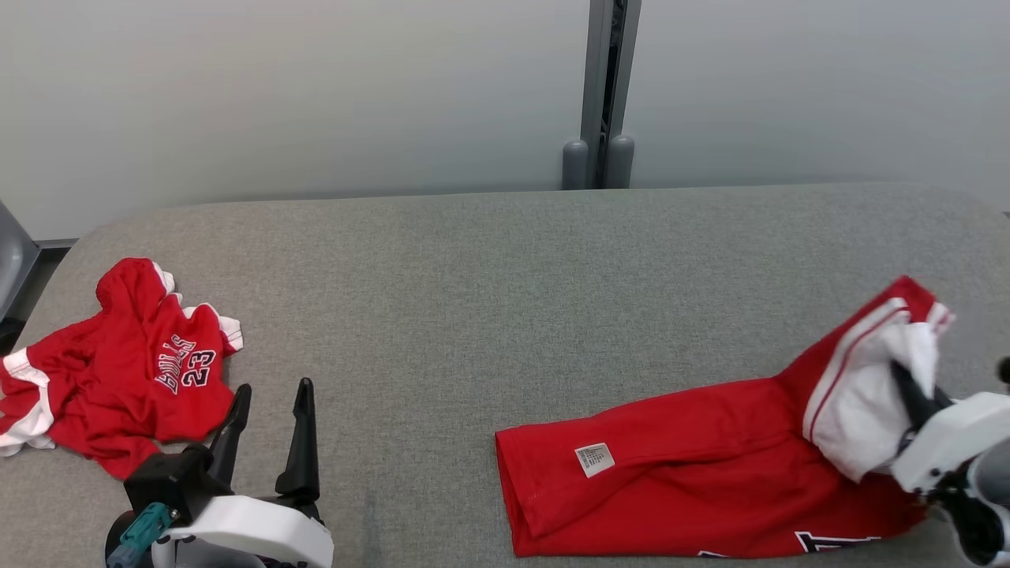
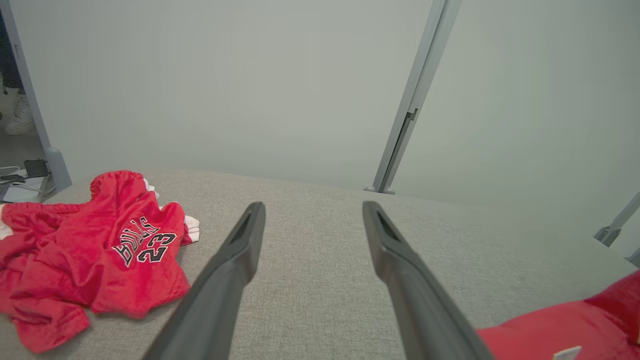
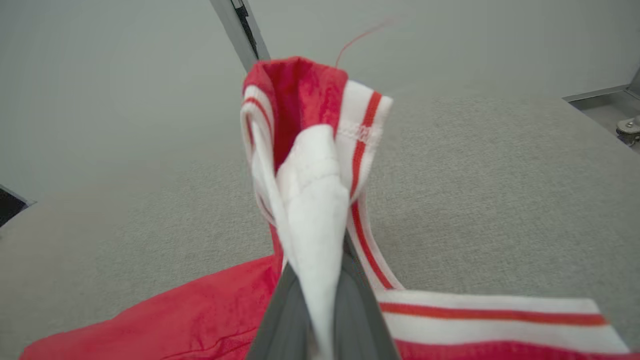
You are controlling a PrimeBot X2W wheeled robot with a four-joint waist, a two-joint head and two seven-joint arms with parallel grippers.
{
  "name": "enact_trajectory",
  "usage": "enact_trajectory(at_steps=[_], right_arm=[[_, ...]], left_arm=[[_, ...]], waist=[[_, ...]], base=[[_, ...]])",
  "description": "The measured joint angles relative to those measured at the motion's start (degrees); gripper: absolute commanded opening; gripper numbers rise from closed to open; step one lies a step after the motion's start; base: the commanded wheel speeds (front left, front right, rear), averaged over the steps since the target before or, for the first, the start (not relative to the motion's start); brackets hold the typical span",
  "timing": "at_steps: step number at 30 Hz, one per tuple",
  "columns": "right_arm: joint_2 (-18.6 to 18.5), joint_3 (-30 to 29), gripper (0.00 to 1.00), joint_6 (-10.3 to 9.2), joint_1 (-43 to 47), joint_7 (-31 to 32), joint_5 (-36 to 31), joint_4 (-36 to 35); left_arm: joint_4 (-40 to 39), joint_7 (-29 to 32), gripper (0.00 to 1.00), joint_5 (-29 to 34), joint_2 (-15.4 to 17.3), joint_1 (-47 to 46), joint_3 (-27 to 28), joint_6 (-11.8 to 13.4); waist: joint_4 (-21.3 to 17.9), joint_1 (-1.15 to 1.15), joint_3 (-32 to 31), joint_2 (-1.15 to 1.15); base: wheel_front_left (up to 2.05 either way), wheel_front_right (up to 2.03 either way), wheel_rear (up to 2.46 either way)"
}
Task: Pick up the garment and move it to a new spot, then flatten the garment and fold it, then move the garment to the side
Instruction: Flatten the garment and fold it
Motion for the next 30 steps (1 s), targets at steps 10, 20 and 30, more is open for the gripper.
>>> enact_trajectory(at_steps=[10,20,30], right_arm=[[10.93,0.41,0.0,0.0,7.08,16.39,-4.31,-23.68],[15.92,4.39,0.0,0.0,9.07,20.7,-5.41,-25.26],[16.46,7.32,1.0,0.0,5.64,16.55,-2.83,-14.59]], left_arm=[[1.63,0.68,1.0,-0.58,-1.02,-0.06,-1.36,-1.1],[2.89,1.2,1.0,-0.57,-1.11,-1.25,-2.27,-2.03],[3.2,1.34,1.0,-0.6,-1.07,-1.51,-2.31,-2.08]], waist=[[3.01,0.0,-0.35,0.0],[9.61,0.0,0.66,0.0],[12.67,0.0,1.15,0.0]], base=[[0.0,0.0,0.0],[0.0,0.0,0.0],[0.0,0.0,0.0]])
